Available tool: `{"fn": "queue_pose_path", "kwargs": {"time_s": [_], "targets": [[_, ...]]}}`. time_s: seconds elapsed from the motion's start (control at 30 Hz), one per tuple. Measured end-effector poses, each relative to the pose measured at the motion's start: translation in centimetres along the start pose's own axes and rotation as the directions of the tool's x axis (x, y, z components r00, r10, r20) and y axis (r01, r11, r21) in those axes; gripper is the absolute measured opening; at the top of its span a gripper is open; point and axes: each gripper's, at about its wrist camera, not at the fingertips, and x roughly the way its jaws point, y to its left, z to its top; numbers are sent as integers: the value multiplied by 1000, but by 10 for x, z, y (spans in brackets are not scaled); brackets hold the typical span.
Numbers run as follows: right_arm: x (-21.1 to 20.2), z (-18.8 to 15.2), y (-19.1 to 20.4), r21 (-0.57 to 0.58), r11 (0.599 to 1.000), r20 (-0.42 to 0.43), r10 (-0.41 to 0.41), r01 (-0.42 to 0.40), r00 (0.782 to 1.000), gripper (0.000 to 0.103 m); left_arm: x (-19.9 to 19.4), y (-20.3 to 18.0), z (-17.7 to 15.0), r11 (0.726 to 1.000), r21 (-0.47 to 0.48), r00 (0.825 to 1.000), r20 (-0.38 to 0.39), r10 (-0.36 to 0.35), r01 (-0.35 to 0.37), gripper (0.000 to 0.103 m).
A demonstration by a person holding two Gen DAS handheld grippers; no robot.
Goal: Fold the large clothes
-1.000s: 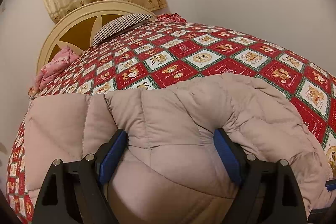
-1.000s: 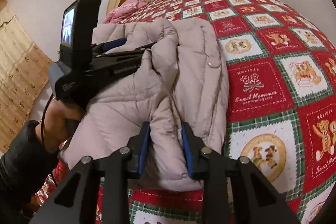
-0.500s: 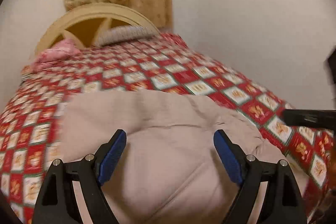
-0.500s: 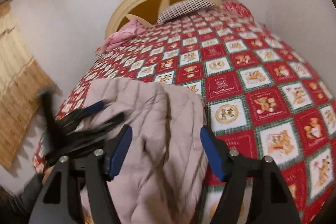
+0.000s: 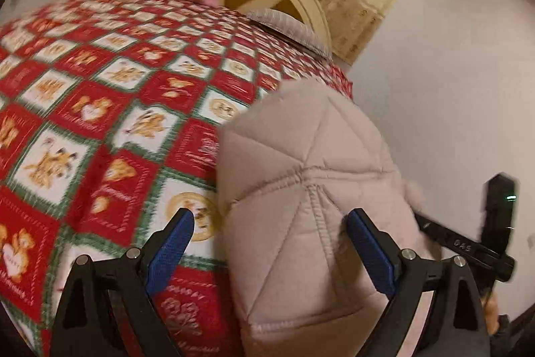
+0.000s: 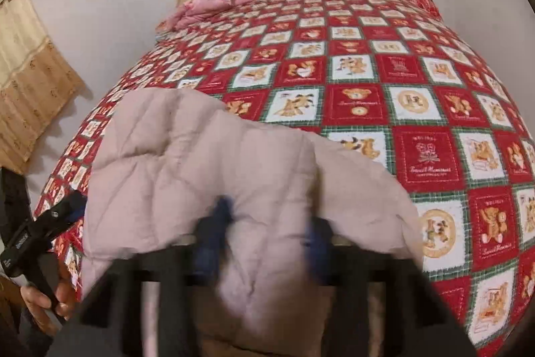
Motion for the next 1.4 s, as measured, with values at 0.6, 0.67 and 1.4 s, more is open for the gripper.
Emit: {"fn": "queue_pose_path", "kwargs": {"time_s": [0.6,0.67,1.4], "targets": [[0,-59,-68,332,940,53,-100,77,994,34,99,-61,-2,935,337,972,-162,172,-109,102],[0,-55,-69,314,949,39,-55,40,998,39,90,-54,-7,940,321,974,-154,168,-112,102],[-21,-85,-104,269,931,69,238,-248,969,103,59,1,-27,946,-49,931,-168,-323,319,102]]}}
